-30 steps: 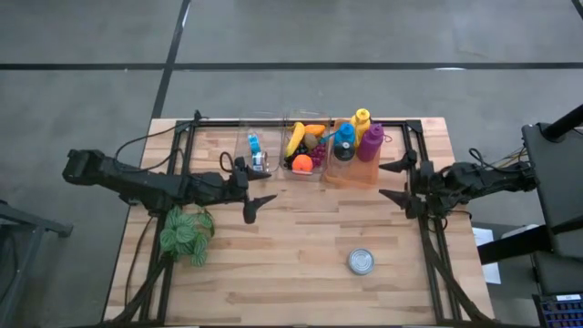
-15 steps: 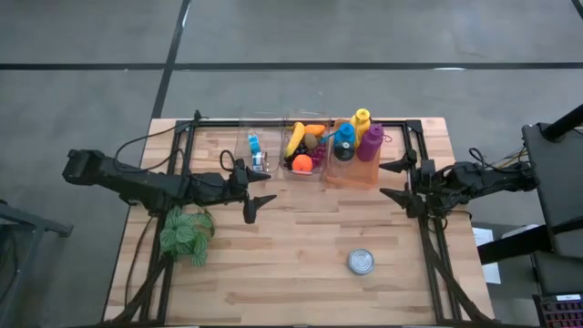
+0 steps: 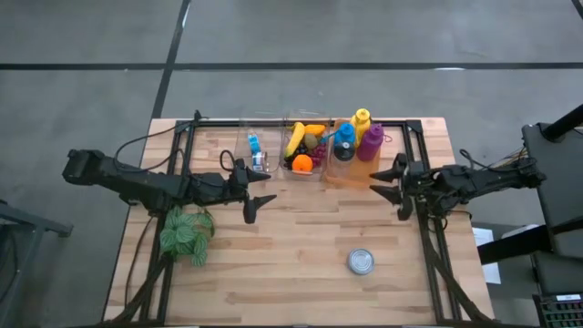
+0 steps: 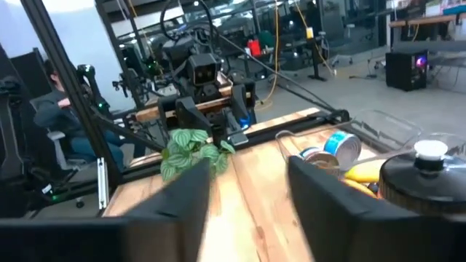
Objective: Pick & Place Food Item
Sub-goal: Put the blue tuna can into the left transparent bin
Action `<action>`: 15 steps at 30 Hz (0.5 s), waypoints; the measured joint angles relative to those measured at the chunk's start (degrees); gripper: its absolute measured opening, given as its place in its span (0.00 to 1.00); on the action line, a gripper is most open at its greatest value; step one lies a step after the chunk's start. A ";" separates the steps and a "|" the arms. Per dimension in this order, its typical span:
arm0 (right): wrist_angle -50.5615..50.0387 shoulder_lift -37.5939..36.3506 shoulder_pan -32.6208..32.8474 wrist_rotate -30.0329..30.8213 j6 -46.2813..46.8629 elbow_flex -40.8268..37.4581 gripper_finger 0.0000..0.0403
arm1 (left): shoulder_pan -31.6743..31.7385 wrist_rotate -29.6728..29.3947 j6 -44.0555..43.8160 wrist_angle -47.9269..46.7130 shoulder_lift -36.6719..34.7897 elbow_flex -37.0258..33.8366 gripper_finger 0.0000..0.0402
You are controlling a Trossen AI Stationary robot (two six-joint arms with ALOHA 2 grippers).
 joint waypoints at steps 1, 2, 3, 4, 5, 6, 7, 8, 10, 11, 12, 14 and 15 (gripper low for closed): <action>-0.13 0.14 0.00 -0.02 0.51 0.00 0.37 | 0.00 0.00 -0.02 0.00 0.00 0.00 0.80; -0.42 0.09 0.02 -0.08 0.74 0.00 0.31 | 0.00 0.00 -0.02 0.00 0.00 0.00 0.80; -0.73 0.09 0.02 -0.27 0.75 0.00 0.25 | 0.00 0.00 -0.02 0.00 0.00 0.00 0.80; -1.00 0.02 0.02 -0.73 0.82 0.00 0.19 | 0.00 0.00 -0.02 0.00 0.00 0.00 0.80; -1.26 -0.05 0.01 -1.75 0.94 0.00 0.13 | 0.00 0.00 -0.04 0.00 0.00 0.00 0.80; -1.61 -0.06 0.02 -3.44 1.24 0.00 0.08 | 0.00 -0.01 -0.04 0.00 0.00 0.00 0.80; -2.00 -0.04 0.02 -5.66 2.12 0.00 0.05 | 0.00 0.00 -0.04 0.00 0.00 0.00 0.80; -2.43 -0.02 0.02 -8.41 3.89 0.00 0.04 | 0.00 -0.01 -0.04 0.00 0.00 0.00 0.80; -2.84 0.36 0.04 -13.50 7.57 0.00 0.03 | 0.00 -0.02 -0.04 0.00 0.02 0.00 0.80; -3.29 0.86 0.05 -14.50 9.23 0.02 0.03 | 0.00 -0.01 -0.04 0.00 0.02 0.00 0.80; -4.48 1.23 0.04 -15.02 10.91 0.02 0.02 | 0.00 0.00 -0.04 0.00 0.02 0.00 0.80; -8.78 1.96 0.04 -15.65 15.07 0.02 0.02 | 0.00 -0.01 -0.04 0.00 0.02 0.00 0.80; -11.88 2.38 0.02 -16.47 17.44 0.04 0.02 | 0.00 0.00 -0.04 -0.01 0.02 0.00 0.80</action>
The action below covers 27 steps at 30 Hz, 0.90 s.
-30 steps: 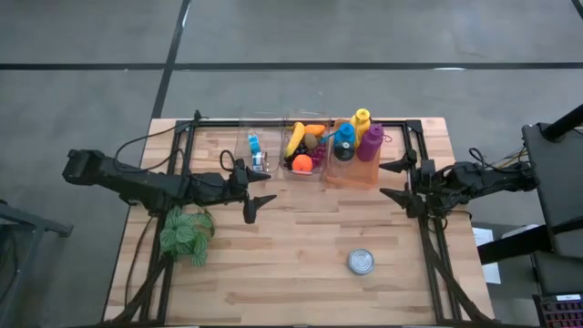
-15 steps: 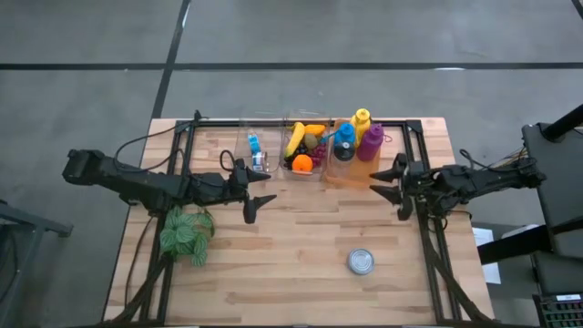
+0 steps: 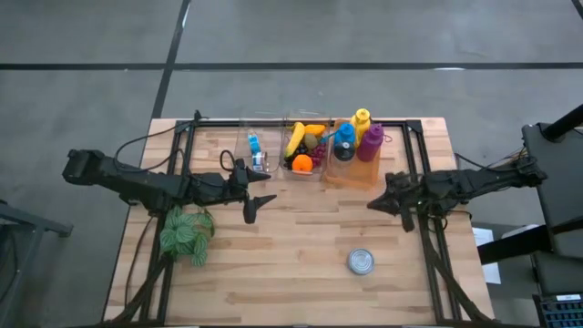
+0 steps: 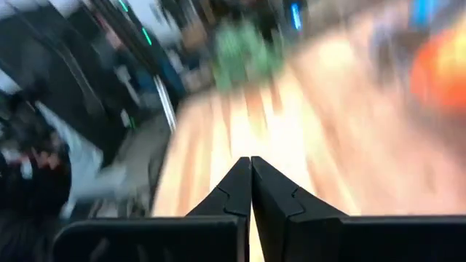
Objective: Pick & Place Food Item
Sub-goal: Put the blue tuna can into the left transparent bin
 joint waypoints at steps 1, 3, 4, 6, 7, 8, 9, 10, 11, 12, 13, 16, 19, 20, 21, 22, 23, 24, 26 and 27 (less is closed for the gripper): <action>-3.47 0.48 0.00 -1.18 2.31 0.23 0.02 | 0.00 -0.01 -0.02 -0.04 0.00 0.00 0.80; -9.13 1.64 0.02 -4.04 5.79 0.85 0.02 | 0.00 0.00 -0.02 -0.08 0.00 0.00 0.80; -10.61 2.27 0.02 -5.31 6.80 1.06 0.02 | 0.00 0.00 -0.02 -0.08 0.00 0.00 0.80; -12.79 3.49 0.00 -7.68 7.47 1.71 0.02 | 0.00 -0.01 -0.02 -0.08 0.00 0.00 0.80; -13.96 4.08 0.00 -8.90 8.33 2.16 0.02 | 0.00 -0.01 -0.02 -0.08 0.00 0.00 0.80; -15.46 4.64 0.02 -9.48 9.95 2.75 0.02 | 0.00 -0.01 -0.02 -0.08 0.00 0.00 0.80; -17.10 5.25 0.02 -9.57 12.13 3.37 0.02 | 0.00 0.00 -0.04 -0.08 0.00 0.00 0.80; -18.63 5.91 0.02 -9.57 14.61 3.87 0.02 | 0.00 -0.01 -0.04 -0.09 0.00 0.00 0.80; -19.96 6.75 0.06 -9.63 16.62 4.25 0.02 | 0.00 -0.01 -0.16 -0.09 0.00 0.00 0.80; -21.12 7.67 0.29 -10.07 18.18 4.59 0.02 | 0.00 0.00 -0.56 -0.10 0.00 0.00 0.80; -21.81 8.55 0.63 -11.35 19.64 4.78 0.02 | 0.00 -0.01 -1.14 -0.11 0.00 0.00 0.80; -21.73 11.66 2.19 -16.49 24.08 4.81 0.02 | 0.00 -0.01 -1.53 -0.12 0.00 0.00 0.80; -21.29 15.28 4.61 -18.13 27.88 4.81 0.02 | 0.00 -0.01 -1.51 -0.15 0.00 0.00 0.80; -20.84 16.53 5.47 -18.17 28.46 4.79 0.02 | 0.00 -0.01 -1.49 -0.15 0.00 0.00 0.80; -19.83 17.75 6.40 -18.23 28.67 4.77 0.02 | 0.00 -0.01 -1.50 -0.15 0.00 0.00 0.80; -18.25 18.96 7.32 -18.20 28.63 4.78 0.02 | 0.00 -0.01 -1.49 -0.19 0.00 0.00 0.80; -16.33 20.18 8.08 -18.13 28.23 4.77 0.02 | 0.00 -0.01 -1.49 -0.23 0.00 0.00 0.80; -14.25 21.48 8.69 -18.13 27.64 4.77 0.02 | 0.00 -0.01 -1.49 -0.25 0.00 0.00 0.80; -9.81 24.10 9.77 -18.23 27.34 4.78 0.02 | 0.00 -0.01 -1.49 -0.25 0.00 0.00 0.80; -8.06 25.33 10.26 -18.36 27.82 4.77 0.02 | 0.00 -0.01 -1.49 -0.25 0.00 0.00 0.80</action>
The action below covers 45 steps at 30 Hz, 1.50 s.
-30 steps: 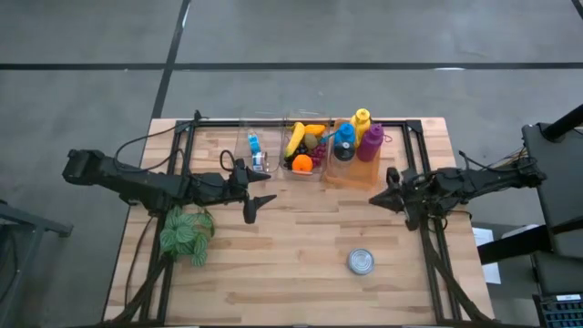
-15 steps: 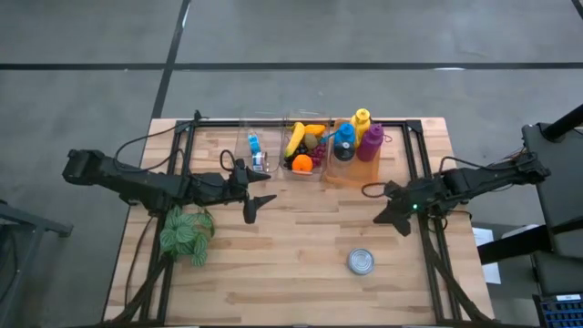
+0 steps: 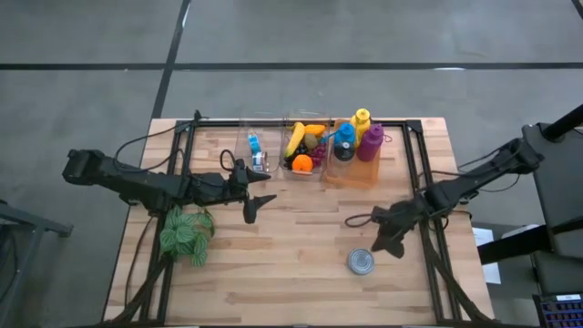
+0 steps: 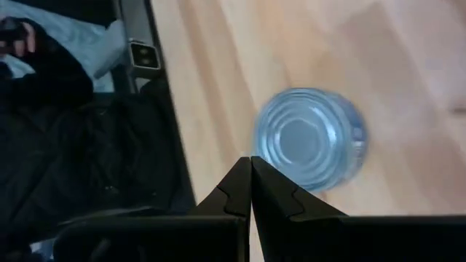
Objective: Pick & Place Food Item
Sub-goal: Put the blue tuna can into the left transparent bin
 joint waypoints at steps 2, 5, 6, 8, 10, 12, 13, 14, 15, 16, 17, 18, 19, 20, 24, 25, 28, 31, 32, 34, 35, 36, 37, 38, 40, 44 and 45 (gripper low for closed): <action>1.61 2.34 1.04 -0.27 1.89 0.01 0.02 | 0.00 0.00 -0.02 -0.01 0.00 0.00 0.80; 1.72 6.21 2.59 -0.34 5.01 0.00 0.02 | 0.00 0.00 -0.02 -0.27 0.00 0.00 0.80; 1.91 7.44 3.04 -0.35 5.93 0.00 0.02 | 0.00 0.00 -0.02 -0.33 0.00 0.00 0.80; 3.40 9.93 4.02 -0.36 6.70 -0.02 0.02 | 0.00 0.00 -0.02 -0.37 0.00 0.00 0.80; 6.29 12.23 4.73 -0.34 6.61 -0.02 0.02 | 0.00 0.00 -0.02 -0.37 0.00 0.00 0.80; 9.27 14.51 5.02 -0.23 6.13 -0.02 0.02 | 0.00 0.00 0.00 -0.37 0.00 0.00 0.80; 10.17 15.78 5.04 -0.03 6.12 -0.02 0.02 | 0.00 0.00 0.01 -0.37 0.00 0.00 0.80; 10.95 17.15 5.02 0.21 6.19 -0.02 0.02 | 0.00 0.00 0.00 -0.37 0.00 0.00 0.80; 11.47 18.48 5.01 0.25 6.20 -0.02 0.02 | 0.00 0.00 0.02 -0.37 0.00 0.00 0.80; 11.84 19.85 5.00 0.27 6.21 -0.05 0.02 | 0.00 0.00 0.02 -0.37 0.00 0.00 0.80; 12.30 21.26 5.00 0.24 6.22 -0.05 0.02 | 0.00 0.00 0.02 -0.37 0.00 0.00 0.80; 12.59 22.55 5.02 0.10 6.25 -0.05 0.02 | 0.00 0.00 0.02 -0.37 0.00 0.00 0.80; 12.51 23.82 5.04 -0.01 6.44 -0.02 0.02 | 0.00 0.00 0.02 -0.37 0.00 0.00 0.80; 12.96 25.06 5.02 -0.24 6.70 -0.05 0.02 | 0.00 0.00 0.02 -0.37 0.00 0.00 0.80; 17.97 28.97 4.96 -0.61 5.45 0.18 0.02 | 0.00 0.00 0.07 -0.40 0.00 0.00 0.80; 19.89 29.86 4.79 -0.52 4.54 0.16 0.02 | 0.02 0.00 0.07 -0.44 0.00 0.00 0.80; 24.88 32.33 3.95 -0.38 3.18 0.17 0.02 | 0.00 0.00 0.11 -0.46 0.00 0.00 0.80; 26.59 34.56 2.55 -0.38 3.20 0.24 0.02 | 0.01 0.00 0.13 -0.48 0.00 0.00 0.80; 26.97 35.40 1.99 -0.48 3.20 0.28 0.02 | 0.02 0.00 0.13 -0.48 0.00 0.00 0.80; 27.65 36.67 0.81 -0.99 3.20 0.37 0.02 | 0.02 0.00 0.13 -0.48 0.00 0.00 0.80; 28.31 37.34 0.11 -1.15 3.19 0.37 0.02 | 0.02 0.00 0.13 -0.50 0.00 0.00 0.80; 29.51 38.02 -0.63 -1.28 2.94 0.37 0.02 | 0.02 0.00 0.13 -0.48 0.00 0.00 0.80; 30.93 38.53 -1.39 -1.26 2.30 0.36 0.02 | 0.00 0.00 0.13 -0.50 0.00 0.00 0.80; 32.45 39.04 -2.12 -1.06 1.32 0.32 0.02 | 0.02 0.00 0.13 -0.50 0.00 0.00 0.80; 35.33 39.79 -3.71 -0.51 -1.01 0.22 0.02 | 0.02 0.00 0.13 -0.50 0.00 0.00 0.80; 35.11 40.97 -7.08 -0.14 -5.23 2.13 0.02 | 0.02 0.00 0.02 -0.80 0.00 0.00 0.80; 34.52 41.27 -7.95 -0.42 -6.18 2.74 0.02 | 0.02 0.00 0.00 -0.86 0.00 0.00 0.80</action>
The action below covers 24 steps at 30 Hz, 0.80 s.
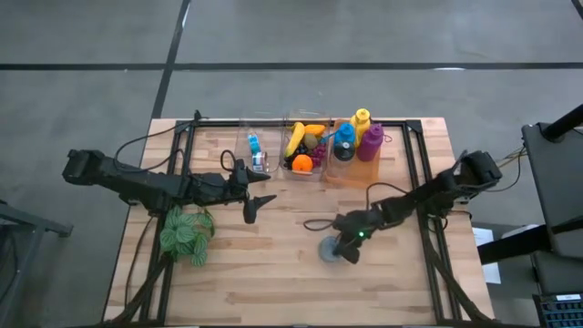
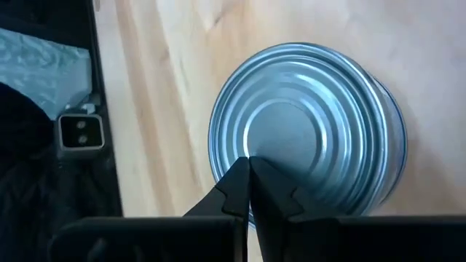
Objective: Pick & Place Food Item
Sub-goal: Put the blue tuna can into the left transparent bin
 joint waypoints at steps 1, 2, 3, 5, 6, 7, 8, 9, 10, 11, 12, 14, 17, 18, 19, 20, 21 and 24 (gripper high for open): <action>-0.24 0.62 -0.79 -0.51 -1.05 0.53 0.02 | 0.00 0.00 0.00 -0.02 0.00 0.00 0.80; -0.32 1.14 -1.52 -0.72 -1.88 1.15 0.02 | 0.00 0.00 0.00 -0.02 0.00 0.00 0.80; -0.37 1.69 -2.18 -0.81 -2.80 1.82 0.02 | 0.00 0.00 0.00 -0.02 0.00 0.00 0.80; -0.27 3.45 -3.36 -1.09 -4.38 3.34 0.02 | 0.00 0.00 -0.01 -0.05 0.00 0.00 0.80; -0.15 4.33 -3.93 -1.33 -5.03 4.09 0.02 | 0.00 0.00 -0.02 -0.13 0.00 0.00 0.80; -0.07 5.35 -4.43 -1.84 -5.78 4.90 0.02 | 0.00 0.00 -0.02 -0.32 0.00 0.00 0.80; 0.06 6.49 -5.00 -2.61 -6.40 5.78 0.02 | 0.00 0.00 -0.02 -0.43 0.00 0.00 0.80; 0.20 7.75 -5.45 -3.60 -7.20 6.73 0.02 | 0.00 0.00 -0.02 -0.45 0.00 0.00 0.80; 0.45 8.97 -5.92 -4.42 -8.07 7.74 0.02 | 0.00 0.00 -0.02 -0.46 0.00 0.00 0.80; 0.73 10.21 -6.33 -5.32 -9.06 8.81 0.02 | -0.01 0.00 -0.02 -0.43 0.00 0.00 0.80; 0.75 11.33 -6.75 -6.23 -10.08 9.94 0.02 | 0.00 0.00 -0.02 -0.43 0.00 0.00 0.80; 0.73 13.61 -7.74 -8.50 -12.25 12.29 0.02 | 0.00 0.00 -0.03 -0.43 0.00 0.00 0.80; 0.32 16.22 -9.23 -11.14 -15.22 15.68 0.02 | 0.00 0.00 -0.04 -0.44 -0.02 0.00 0.80; 0.21 16.96 -9.75 -11.38 -16.03 16.78 0.02 | 0.00 0.00 -0.04 -0.46 -0.01 0.00 0.80; 0.18 17.67 -10.29 -11.53 -16.72 17.86 0.02 | 0.00 0.00 -0.04 -0.50 0.00 0.00 0.80; 0.15 18.45 -10.87 -11.63 -17.32 18.91 0.02 | -0.02 0.00 -0.04 -0.49 -0.02 0.00 0.80; 0.01 19.12 -11.40 -11.60 -17.95 19.94 0.02 | -0.01 0.00 -0.04 -0.59 -0.02 0.00 0.80; -0.12 21.51 -12.91 -11.53 -18.76 22.98 0.02 | 0.00 0.00 -0.07 -0.85 -0.02 0.00 0.80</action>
